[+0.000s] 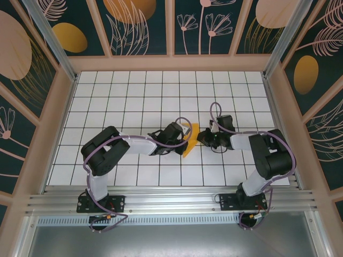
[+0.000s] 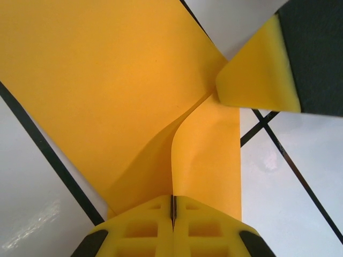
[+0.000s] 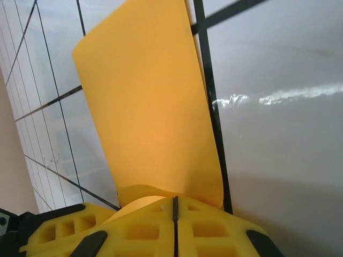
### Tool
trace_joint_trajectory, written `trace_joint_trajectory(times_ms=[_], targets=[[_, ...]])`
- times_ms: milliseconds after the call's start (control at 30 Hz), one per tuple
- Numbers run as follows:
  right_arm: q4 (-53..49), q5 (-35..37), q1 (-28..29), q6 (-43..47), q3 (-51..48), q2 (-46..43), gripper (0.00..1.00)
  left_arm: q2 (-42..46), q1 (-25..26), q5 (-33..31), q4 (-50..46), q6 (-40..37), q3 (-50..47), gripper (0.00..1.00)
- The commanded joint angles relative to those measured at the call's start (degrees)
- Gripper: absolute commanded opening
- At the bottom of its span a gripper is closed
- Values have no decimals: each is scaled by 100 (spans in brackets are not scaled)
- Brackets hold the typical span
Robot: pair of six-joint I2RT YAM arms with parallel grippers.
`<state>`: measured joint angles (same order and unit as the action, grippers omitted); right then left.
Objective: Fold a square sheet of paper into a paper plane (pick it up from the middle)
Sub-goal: Third fold the triangle at the center of the table.
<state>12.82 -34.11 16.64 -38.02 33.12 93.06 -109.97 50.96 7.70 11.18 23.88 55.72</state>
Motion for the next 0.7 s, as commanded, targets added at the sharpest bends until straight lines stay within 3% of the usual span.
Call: trace_joint_trajectory(times_ms=[0, 233, 467, 667], targets=[[-65, 29, -35, 148, 144, 232, 8, -76, -27, -197, -353, -45, -114, 1], [-537, 749, -26, 237, 154, 476, 7, -85, -31, -208, -364, -39, -119, 1], [-654, 257, 38, 272, 435, -226, 8, -47, -28, -234, -371, -41, -150, 1], [-449, -88, 312, 182, 545, -155, 8, -39, -25, -233, -356, -21, -142, 1]])
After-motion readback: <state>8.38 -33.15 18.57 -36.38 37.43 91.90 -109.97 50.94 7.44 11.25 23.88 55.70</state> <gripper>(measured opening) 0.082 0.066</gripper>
